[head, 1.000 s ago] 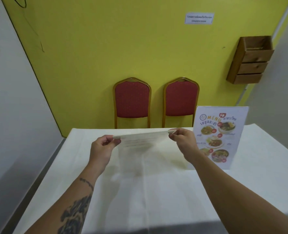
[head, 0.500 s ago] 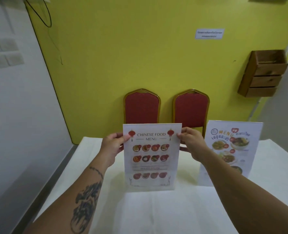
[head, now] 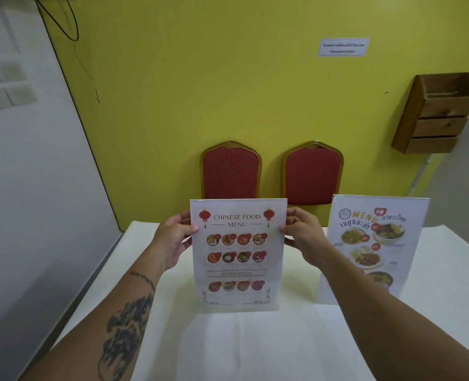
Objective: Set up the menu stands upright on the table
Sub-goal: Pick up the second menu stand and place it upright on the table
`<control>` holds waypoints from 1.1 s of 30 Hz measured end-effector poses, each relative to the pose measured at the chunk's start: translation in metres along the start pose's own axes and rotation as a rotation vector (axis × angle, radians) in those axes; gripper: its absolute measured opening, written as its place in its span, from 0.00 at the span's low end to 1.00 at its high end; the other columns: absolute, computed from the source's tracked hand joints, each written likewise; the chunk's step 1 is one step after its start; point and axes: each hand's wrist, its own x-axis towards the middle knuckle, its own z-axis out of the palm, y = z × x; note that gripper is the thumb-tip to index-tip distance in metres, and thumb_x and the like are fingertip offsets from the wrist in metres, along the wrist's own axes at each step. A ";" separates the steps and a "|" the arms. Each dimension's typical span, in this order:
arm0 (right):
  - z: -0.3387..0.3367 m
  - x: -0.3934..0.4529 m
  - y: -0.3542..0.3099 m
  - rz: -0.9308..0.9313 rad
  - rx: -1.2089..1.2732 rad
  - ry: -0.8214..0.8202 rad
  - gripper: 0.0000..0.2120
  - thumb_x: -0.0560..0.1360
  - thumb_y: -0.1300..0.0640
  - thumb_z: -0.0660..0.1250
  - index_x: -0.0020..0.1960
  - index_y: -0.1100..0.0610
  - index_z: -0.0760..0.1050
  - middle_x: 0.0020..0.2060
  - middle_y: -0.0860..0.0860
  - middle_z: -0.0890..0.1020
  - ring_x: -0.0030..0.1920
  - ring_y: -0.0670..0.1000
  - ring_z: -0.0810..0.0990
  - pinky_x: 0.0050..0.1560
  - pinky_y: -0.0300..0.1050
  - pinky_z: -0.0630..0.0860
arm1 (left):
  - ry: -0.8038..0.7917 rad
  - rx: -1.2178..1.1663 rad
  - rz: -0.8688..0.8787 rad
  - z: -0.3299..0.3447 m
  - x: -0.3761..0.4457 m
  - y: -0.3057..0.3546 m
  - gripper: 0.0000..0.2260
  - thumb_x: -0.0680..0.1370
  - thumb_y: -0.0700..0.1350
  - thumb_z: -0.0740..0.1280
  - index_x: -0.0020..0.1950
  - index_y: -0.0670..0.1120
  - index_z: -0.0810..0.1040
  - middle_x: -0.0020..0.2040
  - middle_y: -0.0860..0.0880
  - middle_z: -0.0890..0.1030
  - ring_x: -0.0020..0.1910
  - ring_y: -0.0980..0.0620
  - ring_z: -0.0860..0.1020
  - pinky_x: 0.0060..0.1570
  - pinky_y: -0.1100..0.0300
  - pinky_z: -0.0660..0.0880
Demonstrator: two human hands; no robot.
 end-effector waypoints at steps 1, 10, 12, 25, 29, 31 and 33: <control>0.000 0.002 0.001 -0.002 0.001 -0.003 0.13 0.76 0.75 0.60 0.50 0.61 0.77 0.44 0.56 0.85 0.47 0.56 0.84 0.41 0.49 0.80 | 0.007 0.000 0.007 0.000 0.001 -0.002 0.16 0.74 0.28 0.63 0.56 0.44 0.79 0.49 0.43 0.84 0.51 0.44 0.81 0.53 0.49 0.76; -0.007 0.022 0.008 -0.003 0.118 -0.140 0.15 0.74 0.76 0.61 0.50 0.60 0.77 0.47 0.57 0.86 0.48 0.57 0.85 0.41 0.50 0.80 | 0.142 -0.051 0.074 0.008 0.012 -0.012 0.16 0.75 0.28 0.62 0.58 0.43 0.78 0.51 0.42 0.83 0.51 0.42 0.80 0.47 0.49 0.76; -0.007 0.031 0.008 -0.003 0.128 -0.189 0.14 0.74 0.76 0.62 0.50 0.60 0.77 0.47 0.57 0.86 0.49 0.57 0.85 0.42 0.51 0.80 | 0.191 -0.048 0.089 0.009 0.014 -0.009 0.17 0.75 0.28 0.62 0.60 0.42 0.78 0.52 0.42 0.83 0.52 0.42 0.80 0.46 0.49 0.76; 0.080 0.101 -0.021 -0.040 0.063 -0.374 0.13 0.74 0.75 0.61 0.50 0.61 0.78 0.49 0.61 0.84 0.50 0.61 0.84 0.48 0.60 0.82 | 0.447 -0.105 0.155 -0.034 0.012 0.026 0.15 0.75 0.27 0.62 0.49 0.45 0.80 0.46 0.45 0.84 0.48 0.45 0.81 0.43 0.53 0.76; 0.126 0.122 -0.025 -0.027 0.049 -0.378 0.13 0.74 0.75 0.61 0.49 0.60 0.78 0.46 0.59 0.84 0.49 0.60 0.84 0.49 0.61 0.82 | 0.480 -0.117 0.147 -0.064 0.028 0.042 0.15 0.75 0.27 0.61 0.49 0.45 0.80 0.47 0.45 0.84 0.48 0.45 0.81 0.42 0.53 0.76; 0.151 0.131 -0.027 -0.020 0.033 -0.358 0.14 0.74 0.75 0.61 0.49 0.60 0.78 0.44 0.57 0.84 0.47 0.59 0.84 0.49 0.61 0.82 | 0.481 -0.127 0.139 -0.083 0.041 0.050 0.16 0.74 0.27 0.61 0.50 0.45 0.81 0.47 0.44 0.84 0.48 0.45 0.81 0.42 0.53 0.76; 0.173 0.140 -0.027 -0.019 0.022 -0.338 0.14 0.74 0.75 0.60 0.48 0.60 0.78 0.43 0.56 0.84 0.47 0.58 0.83 0.51 0.61 0.80 | 0.481 -0.141 0.125 -0.101 0.055 0.056 0.17 0.74 0.27 0.61 0.54 0.44 0.81 0.48 0.44 0.85 0.48 0.44 0.82 0.42 0.52 0.77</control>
